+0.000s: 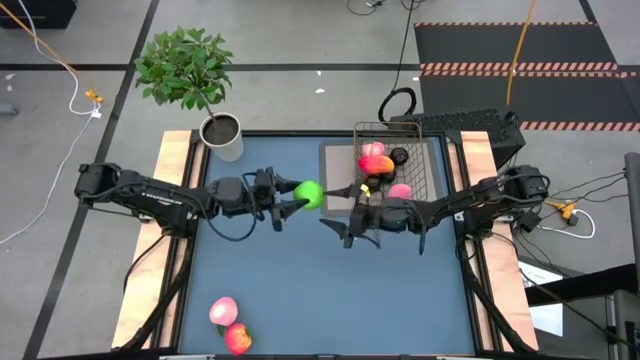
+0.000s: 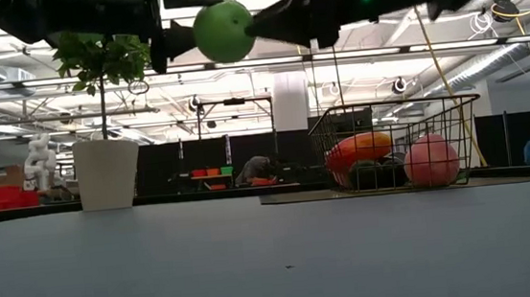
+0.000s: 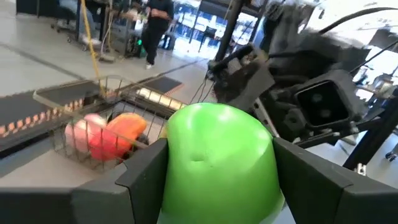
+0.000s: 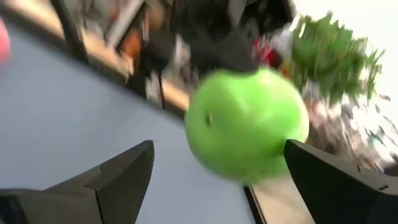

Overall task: Build produce basket
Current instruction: Put the green apple into the gold wire basket

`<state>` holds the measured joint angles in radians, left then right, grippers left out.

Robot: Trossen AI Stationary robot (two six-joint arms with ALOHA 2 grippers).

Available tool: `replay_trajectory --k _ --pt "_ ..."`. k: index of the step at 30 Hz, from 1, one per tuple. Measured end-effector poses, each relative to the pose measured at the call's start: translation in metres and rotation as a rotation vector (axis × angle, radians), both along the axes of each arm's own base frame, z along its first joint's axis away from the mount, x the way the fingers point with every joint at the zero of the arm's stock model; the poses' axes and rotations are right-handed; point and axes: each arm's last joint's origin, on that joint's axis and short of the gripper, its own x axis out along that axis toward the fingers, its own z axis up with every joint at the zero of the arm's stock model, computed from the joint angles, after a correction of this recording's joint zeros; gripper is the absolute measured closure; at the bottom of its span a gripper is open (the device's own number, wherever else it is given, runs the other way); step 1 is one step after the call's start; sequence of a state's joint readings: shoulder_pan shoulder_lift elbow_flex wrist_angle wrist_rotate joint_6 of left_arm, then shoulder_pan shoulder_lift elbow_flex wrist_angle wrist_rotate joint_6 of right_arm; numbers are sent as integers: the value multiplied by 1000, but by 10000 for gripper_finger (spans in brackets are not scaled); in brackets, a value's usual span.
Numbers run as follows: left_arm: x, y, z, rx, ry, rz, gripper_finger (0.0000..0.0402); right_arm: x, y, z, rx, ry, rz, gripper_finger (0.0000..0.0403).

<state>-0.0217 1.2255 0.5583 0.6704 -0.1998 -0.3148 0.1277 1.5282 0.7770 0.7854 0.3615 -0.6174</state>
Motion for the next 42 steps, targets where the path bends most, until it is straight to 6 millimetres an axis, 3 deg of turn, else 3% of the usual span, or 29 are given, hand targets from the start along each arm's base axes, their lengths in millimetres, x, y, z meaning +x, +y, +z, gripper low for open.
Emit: replay_trajectory --k 4,9,16,23,31,42 --pt "0 0 0 -9 2 -7 135 6 -2 16 52 211 -192 47" --pt "0 1 3 -10 -21 7 127 11 -5 37 80 107 -325 47" --pt "0 0 0 -35 -7 -12 139 8 -1 25 54 180 -241 48" --pt "0 2 1 -54 -20 -1 127 6 -3 23 109 146 -291 48" --pt "0 3 1 -54 -18 3 138 5 3 18 33 229 -230 48" --pt "0 4 1 -56 -22 11 136 14 16 19 -127 182 -113 48"
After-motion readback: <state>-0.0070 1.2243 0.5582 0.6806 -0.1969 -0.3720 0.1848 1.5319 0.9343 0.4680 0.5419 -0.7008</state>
